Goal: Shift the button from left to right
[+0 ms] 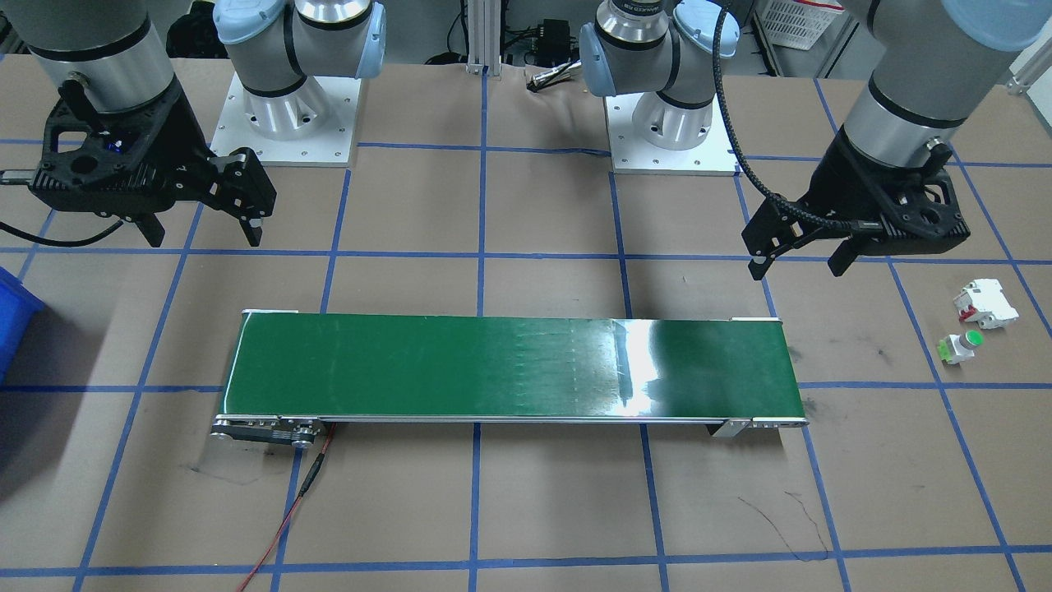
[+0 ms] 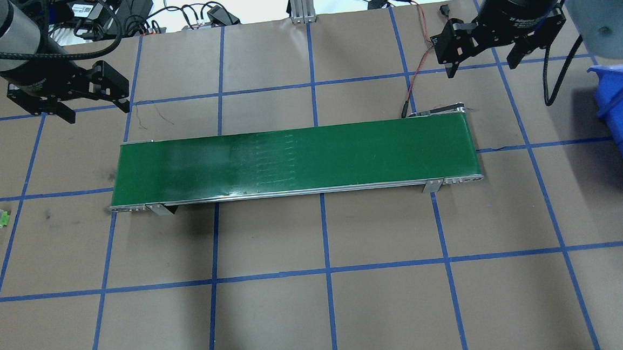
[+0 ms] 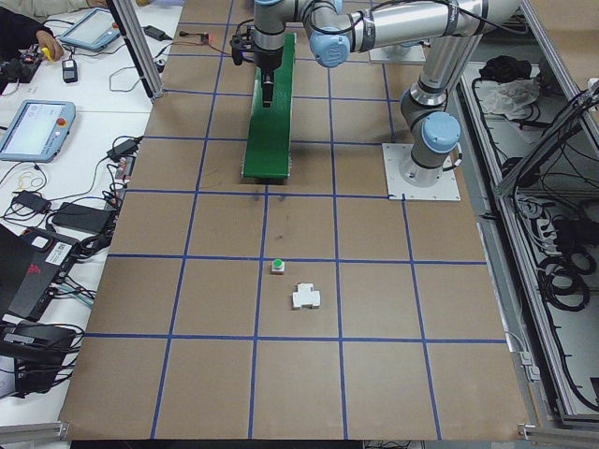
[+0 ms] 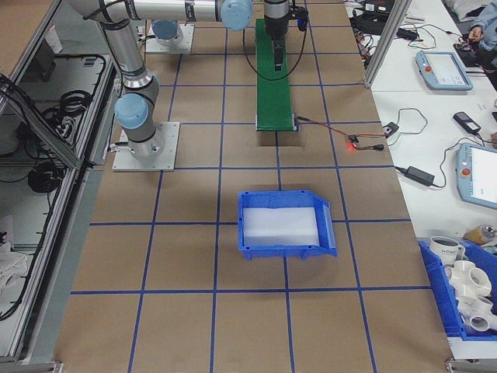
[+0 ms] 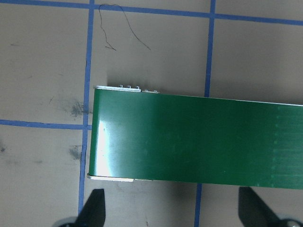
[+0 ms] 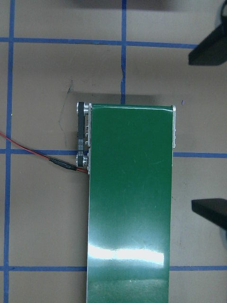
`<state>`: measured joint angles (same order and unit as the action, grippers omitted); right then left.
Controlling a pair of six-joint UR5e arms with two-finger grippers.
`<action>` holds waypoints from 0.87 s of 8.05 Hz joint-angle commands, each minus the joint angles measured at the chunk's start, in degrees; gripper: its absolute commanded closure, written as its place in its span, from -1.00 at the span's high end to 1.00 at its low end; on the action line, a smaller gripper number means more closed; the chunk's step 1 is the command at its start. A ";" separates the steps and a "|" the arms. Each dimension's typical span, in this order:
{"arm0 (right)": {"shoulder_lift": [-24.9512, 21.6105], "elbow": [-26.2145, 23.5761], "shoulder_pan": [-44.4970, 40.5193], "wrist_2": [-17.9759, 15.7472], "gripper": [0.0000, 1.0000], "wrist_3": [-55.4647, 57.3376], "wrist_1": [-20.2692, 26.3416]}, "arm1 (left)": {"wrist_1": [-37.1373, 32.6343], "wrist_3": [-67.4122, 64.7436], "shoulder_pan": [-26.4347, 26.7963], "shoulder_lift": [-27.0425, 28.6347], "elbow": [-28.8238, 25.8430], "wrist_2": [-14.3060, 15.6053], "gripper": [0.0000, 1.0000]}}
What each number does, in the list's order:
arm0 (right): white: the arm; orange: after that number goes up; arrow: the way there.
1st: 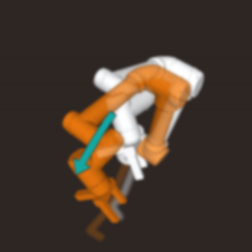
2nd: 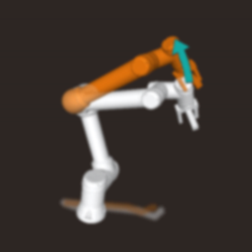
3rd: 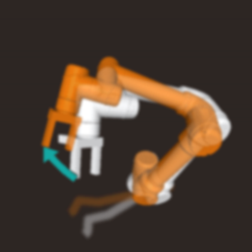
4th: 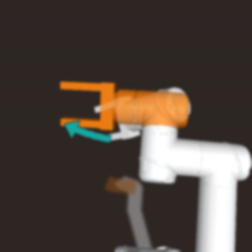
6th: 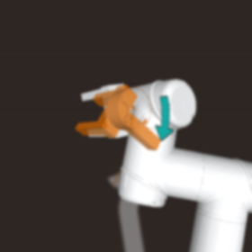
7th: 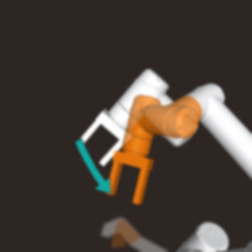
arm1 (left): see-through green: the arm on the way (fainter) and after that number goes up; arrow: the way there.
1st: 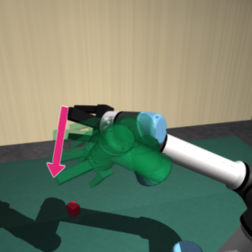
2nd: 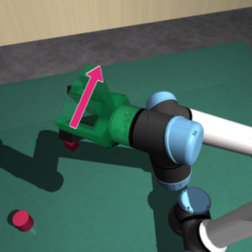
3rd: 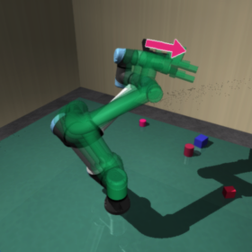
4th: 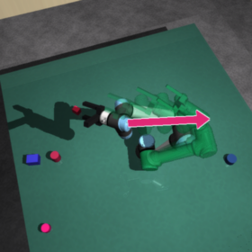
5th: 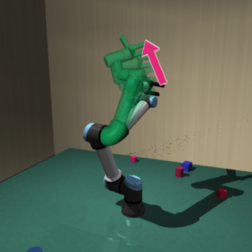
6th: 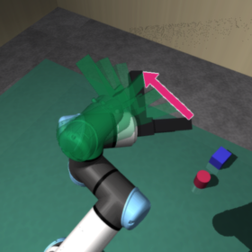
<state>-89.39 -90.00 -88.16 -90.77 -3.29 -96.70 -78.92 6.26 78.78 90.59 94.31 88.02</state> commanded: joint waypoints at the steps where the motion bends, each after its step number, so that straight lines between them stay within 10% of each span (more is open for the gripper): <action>1: 0.00 0.00 0.00 0.06 1.00 -0.05 -0.07 | -0.62 0.15 -0.12 -0.06 -0.09 0.05 1.00; 4: 0.00 0.00 0.00 0.06 1.00 -0.05 0.11 | -0.72 5.56 -3.00 -0.15 -0.35 1.27 1.00; 7: 0.00 0.00 0.00 -0.02 1.00 0.04 0.20 | -0.10 16.11 -16.69 1.59 -0.53 1.28 1.00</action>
<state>-89.41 -90.00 -88.15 -90.71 -3.34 -96.53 -79.23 15.81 70.20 90.83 93.94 89.36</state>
